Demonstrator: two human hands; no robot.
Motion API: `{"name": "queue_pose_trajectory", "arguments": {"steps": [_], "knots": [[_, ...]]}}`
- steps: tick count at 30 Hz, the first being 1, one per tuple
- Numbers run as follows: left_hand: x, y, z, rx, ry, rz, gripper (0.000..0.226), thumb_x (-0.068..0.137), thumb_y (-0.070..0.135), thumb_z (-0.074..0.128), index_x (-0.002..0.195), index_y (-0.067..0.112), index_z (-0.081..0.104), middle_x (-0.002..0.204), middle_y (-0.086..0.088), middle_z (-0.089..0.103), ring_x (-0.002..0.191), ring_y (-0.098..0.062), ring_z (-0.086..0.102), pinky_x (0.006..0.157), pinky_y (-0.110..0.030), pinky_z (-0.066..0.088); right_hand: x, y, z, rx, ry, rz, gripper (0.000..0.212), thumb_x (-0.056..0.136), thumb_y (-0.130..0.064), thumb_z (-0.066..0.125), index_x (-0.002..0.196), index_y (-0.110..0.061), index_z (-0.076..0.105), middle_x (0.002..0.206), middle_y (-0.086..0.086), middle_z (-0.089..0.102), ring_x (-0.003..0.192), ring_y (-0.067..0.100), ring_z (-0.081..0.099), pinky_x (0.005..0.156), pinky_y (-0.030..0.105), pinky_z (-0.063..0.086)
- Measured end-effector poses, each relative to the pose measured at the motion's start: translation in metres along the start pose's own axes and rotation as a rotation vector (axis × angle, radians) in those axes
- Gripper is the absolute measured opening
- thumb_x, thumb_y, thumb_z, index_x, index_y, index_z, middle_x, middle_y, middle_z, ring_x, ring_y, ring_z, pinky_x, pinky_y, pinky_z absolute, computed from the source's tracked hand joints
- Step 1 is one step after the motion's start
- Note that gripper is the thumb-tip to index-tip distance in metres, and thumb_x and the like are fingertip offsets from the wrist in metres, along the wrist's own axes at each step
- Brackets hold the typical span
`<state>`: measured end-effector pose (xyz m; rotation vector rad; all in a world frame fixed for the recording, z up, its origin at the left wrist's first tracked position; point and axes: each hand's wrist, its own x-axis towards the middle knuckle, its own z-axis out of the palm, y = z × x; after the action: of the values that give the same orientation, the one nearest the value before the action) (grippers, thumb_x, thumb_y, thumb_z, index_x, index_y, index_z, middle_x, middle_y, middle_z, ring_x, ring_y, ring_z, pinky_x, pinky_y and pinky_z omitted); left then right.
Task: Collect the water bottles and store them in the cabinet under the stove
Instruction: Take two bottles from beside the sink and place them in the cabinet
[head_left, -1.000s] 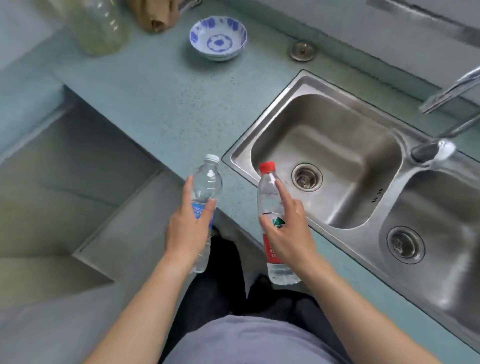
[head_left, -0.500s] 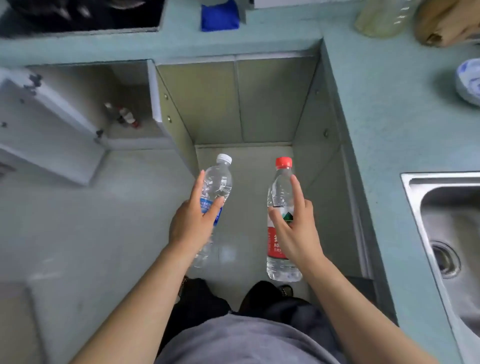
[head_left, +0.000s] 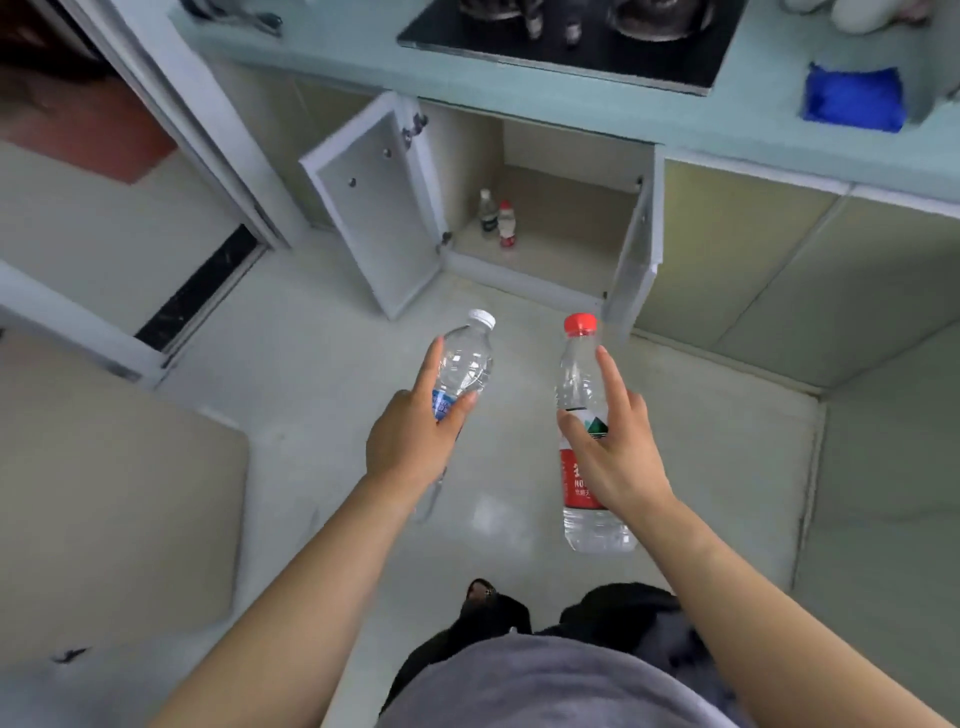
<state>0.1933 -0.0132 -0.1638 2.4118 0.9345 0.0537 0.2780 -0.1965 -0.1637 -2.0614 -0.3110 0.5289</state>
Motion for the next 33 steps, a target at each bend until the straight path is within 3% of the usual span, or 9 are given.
{"name": "queue_pose_trajectory", "arguments": {"steps": [4,9,13,17,22,25,33], "knots": [[0.035,-0.033,-0.021,-0.026,0.055,-0.039,0.065,0.088,0.058,0.042,0.14,0.053,0.004,0.083,-0.008,0.055,0.074,-0.025,0.054,0.059,-0.031,0.038,0.031,-0.029,0.035,-0.056,-0.062,-0.044,0.07,0.09,-0.032,0.052,0.14,-0.054,0.01,0.115,-0.006,0.035,0.08,-0.001,0.05,0.068,0.024,0.037],[0.087,-0.056,-0.033,-0.044,0.058,-0.043,0.065,0.088,0.058,0.042,0.14,0.053,0.004,0.082,-0.007,0.055,0.072,-0.023,0.054,0.058,-0.031,0.038,0.085,-0.053,0.068,-0.091,-0.12,-0.042,0.071,0.089,-0.031,0.053,0.139,-0.056,0.01,0.117,-0.005,0.036,0.081,0.007,0.055,0.071,0.027,0.04],[0.151,-0.063,-0.029,-0.022,0.031,-0.047,0.065,0.088,0.058,0.041,0.141,0.051,0.004,0.081,-0.006,0.054,0.071,-0.022,0.054,0.059,-0.031,0.039,0.15,-0.064,0.085,-0.148,-0.148,-0.042,0.072,0.089,-0.032,0.052,0.138,-0.058,0.008,0.113,-0.006,0.036,0.073,0.009,0.055,0.06,0.017,0.038],[0.235,-0.063,-0.021,-0.014,-0.007,-0.046,0.064,0.089,0.058,0.04,0.141,0.05,0.004,0.079,-0.007,0.055,0.069,-0.021,0.054,0.056,-0.03,0.038,0.235,-0.075,0.096,-0.193,-0.153,-0.004,0.072,0.088,-0.032,0.052,0.139,-0.056,0.007,0.113,-0.005,0.036,0.071,0.017,0.056,0.06,0.026,0.042],[0.341,-0.042,-0.024,-0.017,-0.058,-0.034,0.063,0.089,0.059,0.038,0.141,0.052,0.004,0.075,-0.007,0.055,0.066,-0.021,0.054,0.058,-0.033,0.045,0.334,-0.097,0.095,-0.239,-0.18,0.036,0.071,0.089,-0.032,0.05,0.138,-0.056,0.005,0.11,-0.008,0.032,0.072,0.013,0.055,0.057,0.026,0.041],[0.393,-0.032,-0.029,-0.023,-0.072,-0.009,0.063,0.089,0.058,0.039,0.142,0.051,0.006,0.07,-0.003,0.049,0.062,-0.019,0.051,0.055,-0.031,0.04,0.385,-0.107,0.095,-0.261,-0.188,0.059,0.071,0.09,-0.034,0.05,0.137,-0.058,0.002,0.111,-0.009,0.031,0.073,0.014,0.056,0.056,0.027,0.045],[0.526,-0.04,-0.023,-0.023,-0.152,0.055,0.063,0.088,0.061,0.038,0.139,0.053,0.003,0.088,-0.005,0.063,0.073,-0.021,0.059,0.063,-0.036,0.051,0.491,-0.129,0.119,-0.29,-0.158,0.12,0.073,0.089,-0.037,0.05,0.134,-0.063,0.0,0.11,-0.007,0.035,0.069,0.015,0.055,0.057,0.027,0.046]]}}
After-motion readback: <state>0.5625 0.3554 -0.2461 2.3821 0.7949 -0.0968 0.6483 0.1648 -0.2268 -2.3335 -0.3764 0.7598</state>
